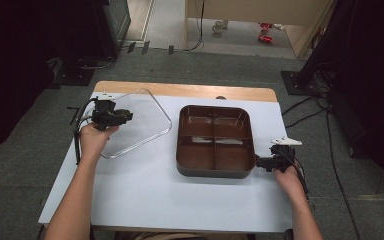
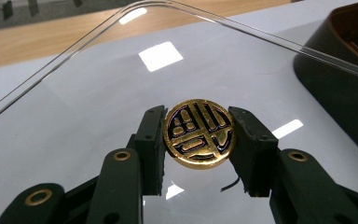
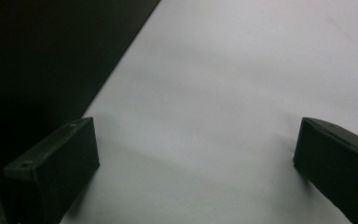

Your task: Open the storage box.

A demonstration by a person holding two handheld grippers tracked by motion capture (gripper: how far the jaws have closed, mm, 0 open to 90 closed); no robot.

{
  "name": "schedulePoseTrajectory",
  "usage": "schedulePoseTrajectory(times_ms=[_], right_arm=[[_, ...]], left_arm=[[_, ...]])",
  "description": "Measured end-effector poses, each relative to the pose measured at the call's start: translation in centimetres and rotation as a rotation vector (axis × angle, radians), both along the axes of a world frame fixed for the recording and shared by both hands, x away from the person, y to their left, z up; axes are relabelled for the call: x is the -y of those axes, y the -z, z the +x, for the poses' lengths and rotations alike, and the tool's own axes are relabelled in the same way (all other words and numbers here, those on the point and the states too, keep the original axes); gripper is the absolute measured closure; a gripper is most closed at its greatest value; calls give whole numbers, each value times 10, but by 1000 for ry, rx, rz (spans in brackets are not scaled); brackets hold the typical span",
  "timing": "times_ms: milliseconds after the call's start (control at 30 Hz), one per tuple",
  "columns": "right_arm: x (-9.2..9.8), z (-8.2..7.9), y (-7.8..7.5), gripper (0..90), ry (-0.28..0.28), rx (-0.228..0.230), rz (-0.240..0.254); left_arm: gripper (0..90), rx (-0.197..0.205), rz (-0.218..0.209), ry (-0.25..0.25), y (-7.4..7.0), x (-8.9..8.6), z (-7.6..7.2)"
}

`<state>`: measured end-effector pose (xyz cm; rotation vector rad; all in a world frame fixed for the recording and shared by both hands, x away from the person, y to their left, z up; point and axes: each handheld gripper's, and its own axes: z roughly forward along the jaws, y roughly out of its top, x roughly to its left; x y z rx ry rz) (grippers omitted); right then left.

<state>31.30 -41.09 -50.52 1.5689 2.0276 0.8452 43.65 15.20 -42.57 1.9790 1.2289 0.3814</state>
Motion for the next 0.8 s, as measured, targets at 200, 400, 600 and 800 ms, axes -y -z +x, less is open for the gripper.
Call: schedulePoseTrajectory(times_ms=[200,400,600,800], right_arm=[[0,0,0,0,0,0,0],[0,0,0,0,0,0,0],[0,0,0,0,0,0,0],[0,0,0,0,0,0,0]], left_arm=[[590,-25,29,-46,16,-10,6],[590,-51,63,-100,36,-17,12],[589,-58,113,-88,46,-12,15],[587,-50,93,-91,48,-13,14]])
